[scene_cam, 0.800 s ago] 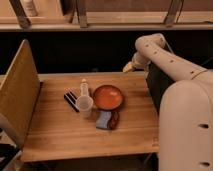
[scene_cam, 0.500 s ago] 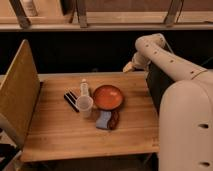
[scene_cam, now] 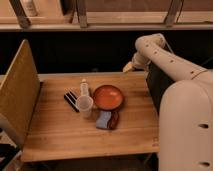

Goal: Push the eraser across the table

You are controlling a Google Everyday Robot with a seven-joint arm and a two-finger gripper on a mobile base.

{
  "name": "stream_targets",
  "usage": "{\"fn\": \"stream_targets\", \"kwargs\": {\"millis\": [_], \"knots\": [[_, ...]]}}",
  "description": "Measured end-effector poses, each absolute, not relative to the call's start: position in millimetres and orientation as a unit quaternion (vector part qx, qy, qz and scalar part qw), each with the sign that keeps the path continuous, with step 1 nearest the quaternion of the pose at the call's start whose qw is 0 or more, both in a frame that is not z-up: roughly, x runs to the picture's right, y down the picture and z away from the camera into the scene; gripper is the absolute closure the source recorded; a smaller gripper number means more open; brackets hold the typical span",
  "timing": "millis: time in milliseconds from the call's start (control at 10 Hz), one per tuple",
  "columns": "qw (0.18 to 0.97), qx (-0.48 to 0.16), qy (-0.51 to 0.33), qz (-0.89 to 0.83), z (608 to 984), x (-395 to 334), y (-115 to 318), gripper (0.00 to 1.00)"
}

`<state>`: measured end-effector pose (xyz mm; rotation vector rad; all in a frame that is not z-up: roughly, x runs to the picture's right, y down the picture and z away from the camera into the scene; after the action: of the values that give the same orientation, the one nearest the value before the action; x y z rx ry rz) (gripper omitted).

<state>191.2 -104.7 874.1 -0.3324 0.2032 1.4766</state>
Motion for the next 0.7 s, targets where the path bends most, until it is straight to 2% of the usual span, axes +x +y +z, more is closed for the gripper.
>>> {"fn": "stream_targets", "kwargs": {"millis": [600, 700], "knots": [[0.722, -0.15, 0.092, 0.669, 874.1, 191.2, -104.7, 0.2], [0.722, -0.151, 0.092, 0.669, 874.1, 191.2, -104.7, 0.24]]}}
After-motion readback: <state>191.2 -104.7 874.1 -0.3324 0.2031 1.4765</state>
